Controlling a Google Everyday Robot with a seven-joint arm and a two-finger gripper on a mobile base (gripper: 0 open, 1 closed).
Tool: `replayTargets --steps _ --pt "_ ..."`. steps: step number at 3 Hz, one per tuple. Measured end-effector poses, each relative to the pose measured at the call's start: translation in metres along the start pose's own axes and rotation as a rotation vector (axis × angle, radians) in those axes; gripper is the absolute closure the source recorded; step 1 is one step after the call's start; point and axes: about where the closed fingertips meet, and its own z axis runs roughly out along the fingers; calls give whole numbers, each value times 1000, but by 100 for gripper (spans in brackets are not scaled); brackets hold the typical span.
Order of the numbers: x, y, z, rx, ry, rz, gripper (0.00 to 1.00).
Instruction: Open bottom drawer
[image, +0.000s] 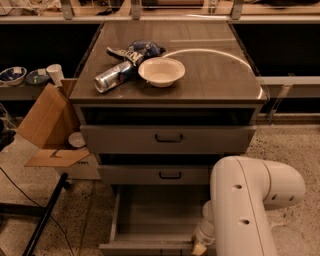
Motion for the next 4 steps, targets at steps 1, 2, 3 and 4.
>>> replayTargets --steps 1,2,3,4 --pt "2 2 -4 16 -2 7 35" --pt "19 17 -14 42 -7 24 12" --pt "34 37 -22 55 -10 36 0" --pt "39 47 -32 72 -10 40 0"
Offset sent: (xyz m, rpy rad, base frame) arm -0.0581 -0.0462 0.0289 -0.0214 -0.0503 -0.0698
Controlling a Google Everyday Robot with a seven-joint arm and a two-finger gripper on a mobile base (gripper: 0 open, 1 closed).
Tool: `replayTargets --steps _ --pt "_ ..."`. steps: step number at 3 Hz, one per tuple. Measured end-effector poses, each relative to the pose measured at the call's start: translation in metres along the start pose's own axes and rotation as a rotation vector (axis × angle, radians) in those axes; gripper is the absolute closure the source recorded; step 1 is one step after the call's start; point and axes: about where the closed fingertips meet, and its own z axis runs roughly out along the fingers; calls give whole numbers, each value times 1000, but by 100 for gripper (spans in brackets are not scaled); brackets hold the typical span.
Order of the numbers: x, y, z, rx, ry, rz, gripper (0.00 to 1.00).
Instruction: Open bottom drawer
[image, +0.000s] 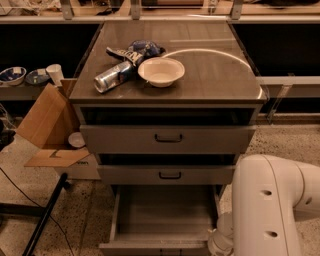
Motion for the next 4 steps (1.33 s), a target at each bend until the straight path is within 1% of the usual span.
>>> replayTargets --steps 1,2,3,4 --pt "-1 6 -15 29 0 -2 0" --pt "-8 8 -33 72 -11 -23 0" --pt "-22 1 -55 137 -32 -55 0" --pt "-35 -5 -69 184 -60 -80 0"
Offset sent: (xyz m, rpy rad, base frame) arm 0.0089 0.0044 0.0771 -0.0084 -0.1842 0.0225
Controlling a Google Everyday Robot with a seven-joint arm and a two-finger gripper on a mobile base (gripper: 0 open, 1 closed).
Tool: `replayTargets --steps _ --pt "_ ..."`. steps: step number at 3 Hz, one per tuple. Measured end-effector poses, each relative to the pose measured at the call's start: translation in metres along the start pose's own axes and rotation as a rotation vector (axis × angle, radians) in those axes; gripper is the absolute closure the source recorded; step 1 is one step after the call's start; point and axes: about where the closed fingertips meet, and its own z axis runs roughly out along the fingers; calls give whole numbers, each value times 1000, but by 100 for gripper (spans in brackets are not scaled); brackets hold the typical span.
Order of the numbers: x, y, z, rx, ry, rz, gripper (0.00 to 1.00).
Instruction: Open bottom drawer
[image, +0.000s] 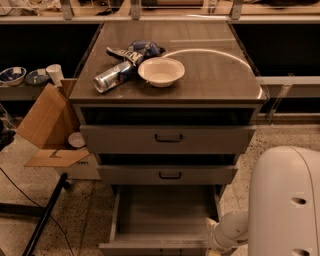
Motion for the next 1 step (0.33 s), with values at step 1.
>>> replayTargets --steps 1 --pt "0 0 0 0 0 0 0"
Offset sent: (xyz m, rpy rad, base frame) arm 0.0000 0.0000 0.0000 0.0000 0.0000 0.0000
